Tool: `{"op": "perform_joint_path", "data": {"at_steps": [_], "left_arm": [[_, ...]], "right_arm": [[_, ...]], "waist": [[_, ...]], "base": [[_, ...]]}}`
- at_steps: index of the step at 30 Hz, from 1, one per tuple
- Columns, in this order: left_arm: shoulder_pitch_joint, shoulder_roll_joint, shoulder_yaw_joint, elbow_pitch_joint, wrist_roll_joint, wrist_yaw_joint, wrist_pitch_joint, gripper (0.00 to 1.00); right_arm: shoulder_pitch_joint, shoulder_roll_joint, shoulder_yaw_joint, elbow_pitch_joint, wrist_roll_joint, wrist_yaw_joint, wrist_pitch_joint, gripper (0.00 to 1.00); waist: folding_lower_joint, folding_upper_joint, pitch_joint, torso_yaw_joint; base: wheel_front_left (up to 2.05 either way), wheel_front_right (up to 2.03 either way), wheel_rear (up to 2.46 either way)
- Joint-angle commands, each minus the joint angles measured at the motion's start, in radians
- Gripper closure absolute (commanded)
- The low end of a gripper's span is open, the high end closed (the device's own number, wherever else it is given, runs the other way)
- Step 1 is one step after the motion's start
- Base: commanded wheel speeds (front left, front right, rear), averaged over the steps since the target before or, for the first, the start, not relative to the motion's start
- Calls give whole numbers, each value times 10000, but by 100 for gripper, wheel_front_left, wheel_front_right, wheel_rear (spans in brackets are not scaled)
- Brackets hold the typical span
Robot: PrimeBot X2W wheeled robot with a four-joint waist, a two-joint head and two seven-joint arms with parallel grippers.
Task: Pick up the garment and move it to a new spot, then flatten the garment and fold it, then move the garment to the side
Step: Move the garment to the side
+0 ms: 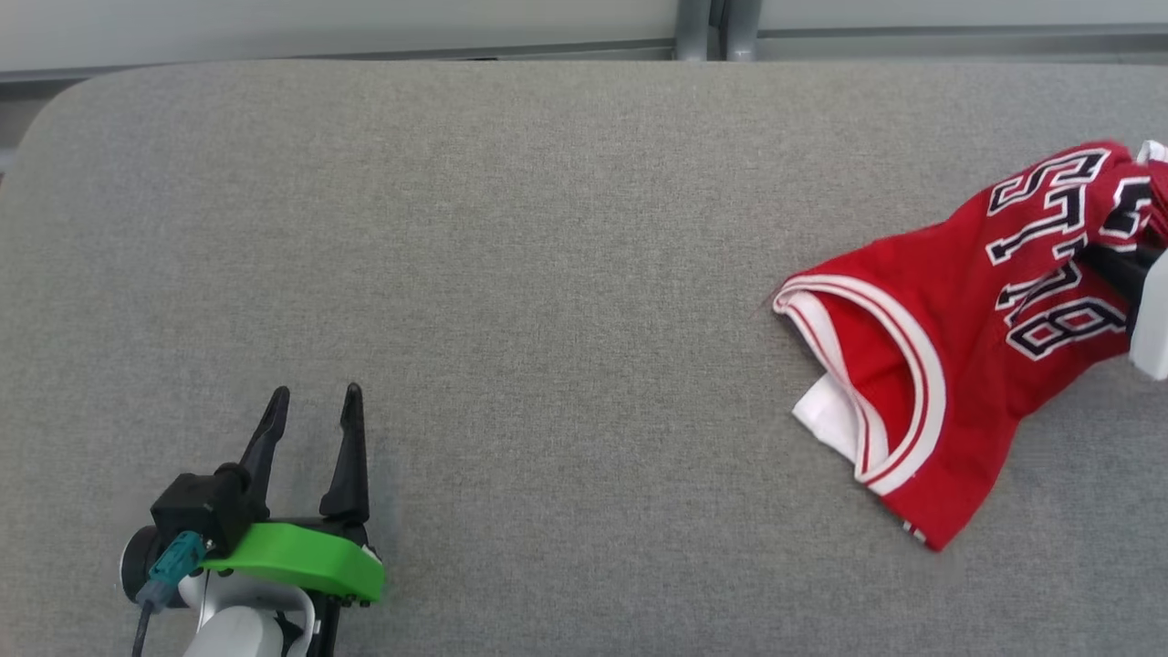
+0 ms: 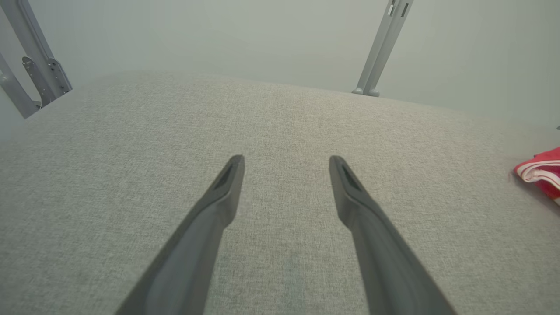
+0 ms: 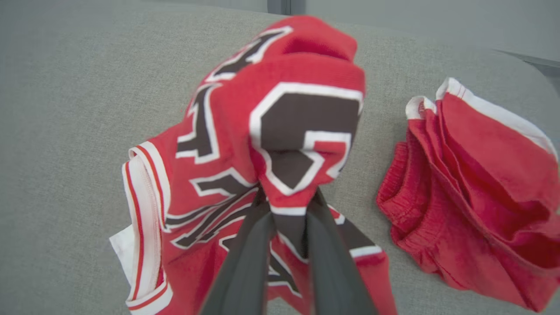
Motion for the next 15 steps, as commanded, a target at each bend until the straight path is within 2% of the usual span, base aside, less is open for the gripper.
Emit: {"op": "perform_joint_path", "data": {"at_steps": [1,7,15], "left_arm": [[-294,-106,-29,-30,97,-18,-26,0],[-624,-275,-122,5,145,-119,-26,0],[-794,-266,-29,112,169,-182,-26,0]], "right_arm": [[-682,-197,182,327,-205,1,-79,100],[-2030,-706,342,1186,-724,1,55,100],[-3172,-1198,-246,2014,-762,1,62,100]], "waist": [[0,120,340,-74],[0,120,739,15],[0,120,1073,-34]], "base": [[0,0,0],[0,0,0],[0,0,0]]}}
